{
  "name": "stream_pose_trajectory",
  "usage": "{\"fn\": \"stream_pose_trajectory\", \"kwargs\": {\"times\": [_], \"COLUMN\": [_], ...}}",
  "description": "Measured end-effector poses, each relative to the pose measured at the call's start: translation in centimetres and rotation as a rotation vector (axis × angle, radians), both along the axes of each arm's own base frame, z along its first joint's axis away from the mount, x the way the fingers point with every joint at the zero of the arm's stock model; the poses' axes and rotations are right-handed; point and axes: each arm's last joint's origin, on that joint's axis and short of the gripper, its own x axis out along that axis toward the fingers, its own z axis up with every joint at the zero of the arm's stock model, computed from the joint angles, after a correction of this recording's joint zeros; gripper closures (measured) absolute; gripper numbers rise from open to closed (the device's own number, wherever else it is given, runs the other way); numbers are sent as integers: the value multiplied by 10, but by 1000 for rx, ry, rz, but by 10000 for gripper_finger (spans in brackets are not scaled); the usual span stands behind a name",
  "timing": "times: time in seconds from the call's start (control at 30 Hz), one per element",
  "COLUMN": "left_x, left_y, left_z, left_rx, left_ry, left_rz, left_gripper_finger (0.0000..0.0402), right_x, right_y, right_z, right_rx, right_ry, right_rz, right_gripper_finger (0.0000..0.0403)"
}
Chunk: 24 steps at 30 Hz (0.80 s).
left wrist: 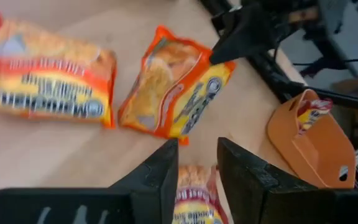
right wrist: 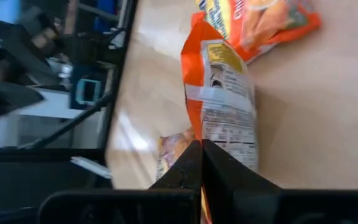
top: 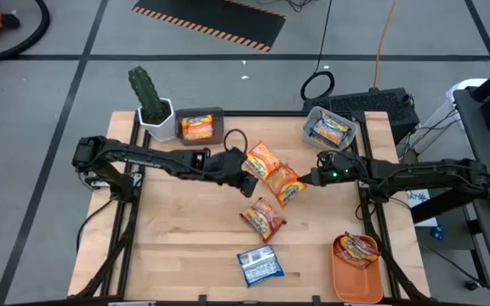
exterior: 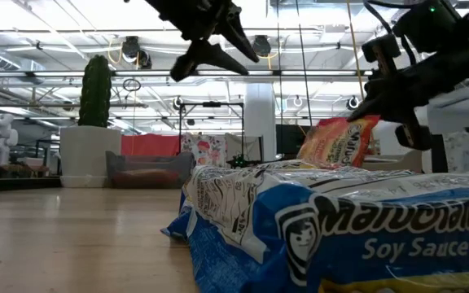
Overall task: Sort Maruchan noodles
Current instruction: Put the bottom orange noodle pack into the black bin
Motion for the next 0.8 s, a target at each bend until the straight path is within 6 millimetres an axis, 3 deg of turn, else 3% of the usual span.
{"fn": "stream_pose_trajectory", "kwargs": {"times": [0.4,0.8], "left_x": [-2,-6], "left_y": [53,70], "left_z": [2,0], "left_rx": [149,218], "left_ry": [-5,20], "left_rz": [-163,-250], "left_gripper_finger": [135,121], "right_x": [11,44], "right_y": [-3,-9], "right_z": [42,90], "right_rx": [2,-9], "right_ry": [-32,-60], "right_rz": [-41,-56], "right_gripper_finger": [403,403]}}
